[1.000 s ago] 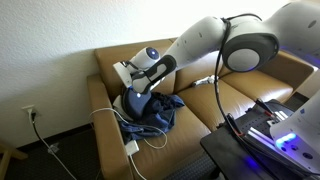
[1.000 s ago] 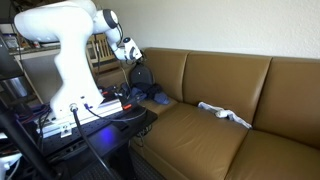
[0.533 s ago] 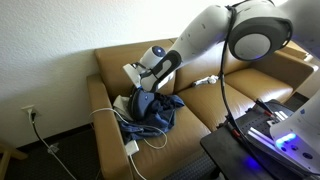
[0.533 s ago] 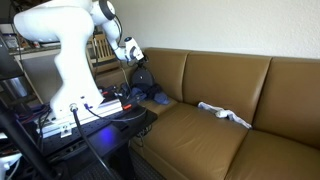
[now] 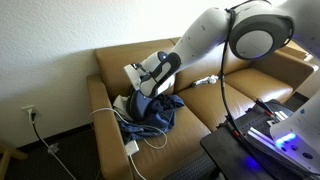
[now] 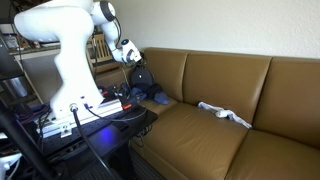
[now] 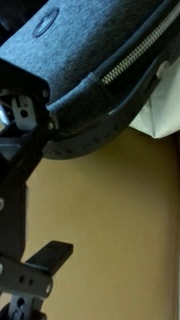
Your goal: Move the black bag to the right then move it to the left
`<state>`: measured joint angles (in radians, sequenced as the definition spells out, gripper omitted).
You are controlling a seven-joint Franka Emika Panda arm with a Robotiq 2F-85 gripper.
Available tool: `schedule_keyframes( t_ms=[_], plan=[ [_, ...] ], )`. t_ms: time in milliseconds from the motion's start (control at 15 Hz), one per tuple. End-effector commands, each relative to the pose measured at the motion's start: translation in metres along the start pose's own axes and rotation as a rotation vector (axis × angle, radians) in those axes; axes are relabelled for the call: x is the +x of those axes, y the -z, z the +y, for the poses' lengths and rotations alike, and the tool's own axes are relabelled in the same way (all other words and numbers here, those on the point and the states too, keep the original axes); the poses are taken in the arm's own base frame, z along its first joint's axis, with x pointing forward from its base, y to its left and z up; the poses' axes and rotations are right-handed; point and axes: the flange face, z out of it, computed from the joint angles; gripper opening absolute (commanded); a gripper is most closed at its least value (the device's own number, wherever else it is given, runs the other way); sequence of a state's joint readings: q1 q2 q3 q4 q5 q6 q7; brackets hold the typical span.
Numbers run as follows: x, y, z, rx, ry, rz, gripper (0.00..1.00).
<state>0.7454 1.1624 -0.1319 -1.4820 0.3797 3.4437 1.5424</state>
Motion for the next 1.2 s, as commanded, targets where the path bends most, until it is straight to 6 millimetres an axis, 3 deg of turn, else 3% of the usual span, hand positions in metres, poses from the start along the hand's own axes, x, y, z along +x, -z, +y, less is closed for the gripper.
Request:
schedule_keyframes(
  t_ms=[0, 200, 600, 733, 1133],
  plan=[
    [-0.033, 0.028, -0.024, 0.025, 0.013, -0.098, 1.00],
    [-0.052, 0.056, -0.015, -0.113, 0.065, -0.177, 1.00],
    [0.003, 0.084, -0.038, -0.388, 0.116, -0.040, 1.00],
    [0.020, 0.078, -0.050, -0.448, 0.150, 0.019, 1.00],
    [0.045, 0.046, -0.070, -0.520, 0.074, 0.004, 1.00]
  ],
)
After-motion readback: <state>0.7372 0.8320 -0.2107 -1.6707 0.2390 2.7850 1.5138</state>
